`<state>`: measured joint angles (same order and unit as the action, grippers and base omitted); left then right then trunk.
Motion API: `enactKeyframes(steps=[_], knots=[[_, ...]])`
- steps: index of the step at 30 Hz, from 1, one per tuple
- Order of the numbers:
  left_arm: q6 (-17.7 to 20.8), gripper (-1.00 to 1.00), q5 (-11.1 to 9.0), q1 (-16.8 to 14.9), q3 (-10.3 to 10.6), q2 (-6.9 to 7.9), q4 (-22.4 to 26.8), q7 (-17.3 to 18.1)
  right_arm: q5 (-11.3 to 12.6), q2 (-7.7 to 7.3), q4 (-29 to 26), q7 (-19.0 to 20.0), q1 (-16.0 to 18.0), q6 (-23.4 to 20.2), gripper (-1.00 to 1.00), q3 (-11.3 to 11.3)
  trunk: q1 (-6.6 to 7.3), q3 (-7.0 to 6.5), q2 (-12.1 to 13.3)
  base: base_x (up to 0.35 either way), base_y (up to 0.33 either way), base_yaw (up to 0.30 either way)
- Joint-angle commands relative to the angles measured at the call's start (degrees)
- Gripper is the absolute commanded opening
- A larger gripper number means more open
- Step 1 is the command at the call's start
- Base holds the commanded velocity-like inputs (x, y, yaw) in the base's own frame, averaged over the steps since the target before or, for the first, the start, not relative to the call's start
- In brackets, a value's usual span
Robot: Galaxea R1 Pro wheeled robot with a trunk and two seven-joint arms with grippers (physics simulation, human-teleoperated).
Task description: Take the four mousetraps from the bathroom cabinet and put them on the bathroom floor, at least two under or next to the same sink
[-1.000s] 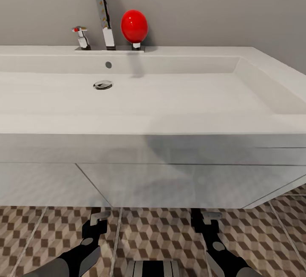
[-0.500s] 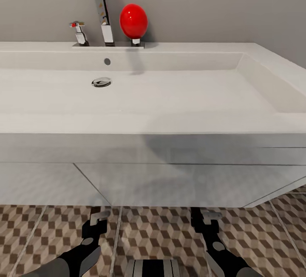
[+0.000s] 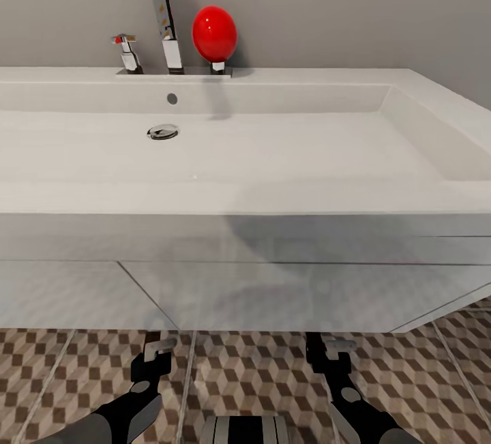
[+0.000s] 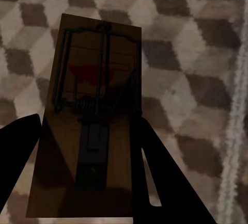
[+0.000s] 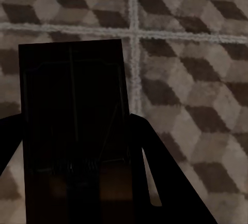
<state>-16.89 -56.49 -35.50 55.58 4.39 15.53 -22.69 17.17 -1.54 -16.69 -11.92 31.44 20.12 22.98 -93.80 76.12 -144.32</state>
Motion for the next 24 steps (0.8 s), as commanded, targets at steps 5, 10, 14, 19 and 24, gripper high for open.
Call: enactKeyframes(steps=[5, 10, 14, 19, 24], knots=[[-0.16, -1.00, -0.46, -0.02, 0.49, 0.07, 0.12, -0.34, 0.67, -0.04, -0.01, -0.12, 0.03, 0.25, -1.00, 0.49, 0.01, 0.04, -0.01, 0.000, 0.000, 0.000], [-0.16, -1.00, -0.46, -0.05, 0.49, 0.07, 0.15, -0.53, 0.66, -0.04, -0.01, -0.12, 0.03, 0.25, -1.00, 0.49, 0.01, 0.04, -0.01, 0.000, 0.000, 0.000], [-0.16, -1.00, -0.46, -0.25, 0.49, 0.09, 0.19, -1.62, 0.71, -0.04, 0.02, -0.05, 0.03, 0.22, -1.00, 0.49, 0.01, 0.04, -0.01, 0.000, 0.000, 0.000], [-0.06, -1.00, -0.46, -1.13, 0.51, -0.02, 0.20, -6.73, 0.80, -0.30, 0.07, 0.05, 0.03, 0.19, -1.00, 0.45, 0.01, 0.04, -0.01, 0.000, 0.000, 0.000], [0.05, -1.00, -0.46, -1.30, 0.57, 0.03, 1.60, -9.56, 0.75, -0.76, 0.08, 0.13, 0.03, 0.18, -1.00, 0.41, 0.01, 0.04, -0.01, 0.000, 0.000, 0.000]])
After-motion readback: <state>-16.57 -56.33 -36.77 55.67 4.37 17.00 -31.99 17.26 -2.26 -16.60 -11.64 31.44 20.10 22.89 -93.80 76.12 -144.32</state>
